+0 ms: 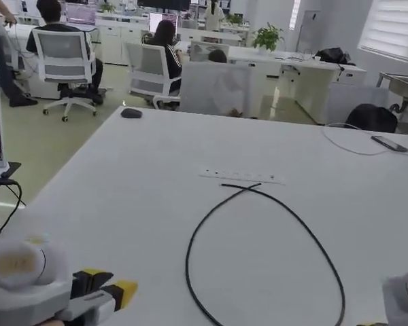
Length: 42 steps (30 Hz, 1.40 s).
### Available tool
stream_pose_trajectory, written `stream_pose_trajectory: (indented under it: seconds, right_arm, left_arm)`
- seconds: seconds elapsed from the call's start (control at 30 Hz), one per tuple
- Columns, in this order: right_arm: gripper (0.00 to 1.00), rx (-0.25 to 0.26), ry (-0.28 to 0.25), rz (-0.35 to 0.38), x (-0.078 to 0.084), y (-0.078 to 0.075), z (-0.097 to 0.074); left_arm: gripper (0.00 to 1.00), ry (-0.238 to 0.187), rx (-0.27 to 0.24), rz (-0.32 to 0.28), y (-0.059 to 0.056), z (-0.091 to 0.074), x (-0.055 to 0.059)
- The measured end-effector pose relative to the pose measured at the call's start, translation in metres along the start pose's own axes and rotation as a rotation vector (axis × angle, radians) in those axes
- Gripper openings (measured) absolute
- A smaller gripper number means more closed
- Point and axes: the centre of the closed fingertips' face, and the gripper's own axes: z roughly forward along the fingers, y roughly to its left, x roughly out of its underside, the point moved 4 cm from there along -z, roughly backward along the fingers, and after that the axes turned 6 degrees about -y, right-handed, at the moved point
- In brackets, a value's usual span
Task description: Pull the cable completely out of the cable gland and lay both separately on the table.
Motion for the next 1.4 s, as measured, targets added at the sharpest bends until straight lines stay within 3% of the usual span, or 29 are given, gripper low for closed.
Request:
stream_pose_trajectory:
  seconds: [0.3,0.43,0.5,0.6,0.63,0.73,0.83,0.93,1.03,1.13,1.2,1.27,1.33,1.4]
  right_arm:
    - [0.35,-0.002,0.003,0.023,0.001,-0.001,0.000]
    - [0.32,-0.034,0.024,0.006,0.003,0.004,0.000]
    - [0.31,-0.035,0.021,0.007,0.003,0.005,0.000]
    - [0.31,-0.043,0.025,0.005,0.004,0.007,-0.001]
    - [0.31,-0.051,0.029,0.001,0.004,0.008,0.000]
    - [0.30,-0.071,0.033,-0.014,0.006,0.011,0.000]
    - [0.29,-0.080,0.035,-0.030,0.006,0.012,0.000]
    - [0.30,-0.092,0.027,-0.048,0.005,0.014,0.001]
    - [0.31,-0.096,0.022,-0.049,0.004,0.014,0.001]
    - [0.31,-0.100,0.013,-0.053,0.003,0.014,0.001]
    - [0.31,-0.106,0.007,-0.056,0.002,0.014,0.001]
    - [0.31,-0.109,0.003,-0.056,0.002,0.014,0.001]
    - [0.30,-0.117,-0.003,-0.059,0.001,0.015,0.001]
    - [0.30,-0.120,-0.010,-0.060,0.001,0.014,0.001]
  left_arm:
    - [0.30,0.031,0.073,0.031,-0.008,0.003,0.003]
    - [0.32,0.048,0.085,0.058,-0.011,0.001,0.005]
    - [0.34,0.056,0.096,0.120,-0.012,0.000,0.004]
    - [0.40,0.138,0.101,0.280,-0.018,0.000,0.003]
    - [0.41,0.147,0.108,0.312,-0.021,0.000,0.000]
    - [0.40,0.151,0.191,0.382,-0.045,0.004,-0.013]
    - [0.39,0.187,0.229,0.450,-0.059,0.013,-0.019]
    - [0.40,0.180,0.296,0.434,-0.082,0.031,-0.023]
    - [0.39,0.255,0.379,0.488,-0.110,0.048,-0.014]
    - [0.39,0.275,0.458,0.526,-0.139,0.063,-0.009]
    - [0.39,0.319,0.513,0.549,-0.162,0.078,-0.003]
    - [0.39,0.333,0.578,0.570,-0.181,0.092,0.002]
    - [0.38,0.351,0.609,0.565,-0.194,0.106,0.007]
    - [0.38,0.398,0.634,0.558,-0.202,0.116,0.015]
